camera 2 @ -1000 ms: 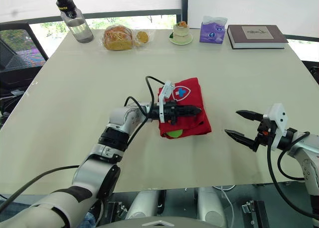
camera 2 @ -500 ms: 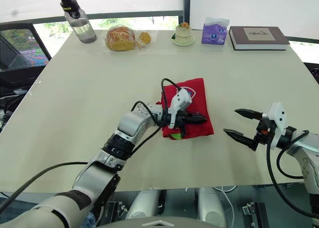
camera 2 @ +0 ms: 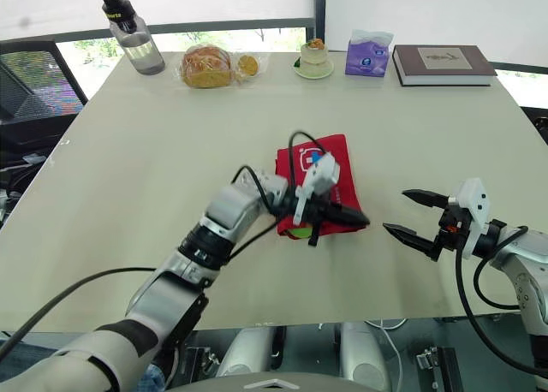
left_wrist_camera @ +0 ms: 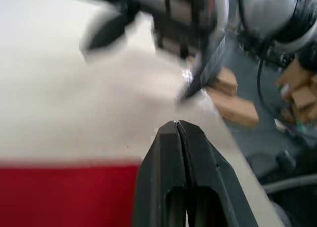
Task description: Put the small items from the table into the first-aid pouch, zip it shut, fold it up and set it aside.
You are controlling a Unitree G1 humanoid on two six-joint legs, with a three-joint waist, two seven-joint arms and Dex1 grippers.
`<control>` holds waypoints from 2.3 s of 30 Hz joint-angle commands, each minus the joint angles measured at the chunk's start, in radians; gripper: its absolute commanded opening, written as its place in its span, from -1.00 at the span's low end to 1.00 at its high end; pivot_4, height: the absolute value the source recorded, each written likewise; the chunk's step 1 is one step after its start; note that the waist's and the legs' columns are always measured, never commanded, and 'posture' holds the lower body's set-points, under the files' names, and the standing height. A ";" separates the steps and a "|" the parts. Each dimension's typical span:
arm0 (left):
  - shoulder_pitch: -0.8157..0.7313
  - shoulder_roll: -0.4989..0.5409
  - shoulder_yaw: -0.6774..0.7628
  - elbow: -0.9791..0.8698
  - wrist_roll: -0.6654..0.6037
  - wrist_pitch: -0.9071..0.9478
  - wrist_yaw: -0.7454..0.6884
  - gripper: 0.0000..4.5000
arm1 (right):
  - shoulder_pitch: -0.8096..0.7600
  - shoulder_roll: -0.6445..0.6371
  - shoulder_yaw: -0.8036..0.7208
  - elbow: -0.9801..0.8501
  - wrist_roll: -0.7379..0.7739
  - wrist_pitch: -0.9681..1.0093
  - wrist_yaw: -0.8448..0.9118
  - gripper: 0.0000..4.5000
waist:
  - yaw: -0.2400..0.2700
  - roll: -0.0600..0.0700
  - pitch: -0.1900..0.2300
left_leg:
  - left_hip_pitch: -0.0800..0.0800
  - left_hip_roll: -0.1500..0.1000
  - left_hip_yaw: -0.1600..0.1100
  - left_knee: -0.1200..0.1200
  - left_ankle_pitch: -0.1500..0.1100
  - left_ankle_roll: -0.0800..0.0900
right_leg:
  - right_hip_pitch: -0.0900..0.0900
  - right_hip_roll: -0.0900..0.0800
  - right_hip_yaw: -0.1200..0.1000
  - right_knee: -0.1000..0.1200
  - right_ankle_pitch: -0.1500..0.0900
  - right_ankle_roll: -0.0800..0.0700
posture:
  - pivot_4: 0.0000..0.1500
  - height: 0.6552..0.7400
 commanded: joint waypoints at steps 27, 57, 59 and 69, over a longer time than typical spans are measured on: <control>-0.320 -0.015 0.251 0.957 0.297 -0.550 0.621 -0.97 | -0.002 -0.004 -0.037 -0.022 0.022 -0.014 -0.012 1.00 | -0.004 0.000 0.000 | 0.001 -0.002 0.000 -0.001 0.000 0.000 | 0.000 -0.002 0.001 0.001 0.000 0.001 | 1.00 0.84; 0.380 0.676 0.515 -0.485 -0.185 0.063 0.087 0.98 | -0.470 0.061 0.226 0.201 0.062 0.362 -0.129 1.00 | -0.017 -0.001 0.002 | -0.001 0.000 0.000 -0.003 0.000 0.000 | -0.002 -0.003 0.000 0.001 0.001 -0.002 | 1.00 0.84; 0.413 0.695 0.546 -0.526 -0.222 0.083 0.087 0.98 | -0.504 0.078 0.253 0.247 0.055 0.386 -0.121 1.00 | -0.017 -0.002 0.002 | -0.001 0.000 0.001 -0.003 0.000 0.000 | -0.002 -0.003 0.000 0.001 0.001 -0.002 | 1.00 0.84; 0.537 0.758 0.659 -0.678 -0.391 0.118 0.065 1.00 | -0.638 0.170 0.363 0.397 -0.024 0.590 -0.169 0.75 | -0.025 -0.002 0.002 | 0.000 0.001 0.002 -0.005 0.000 0.000 | -0.004 -0.002 0.001 0.001 0.001 -0.002 | 1.00 0.84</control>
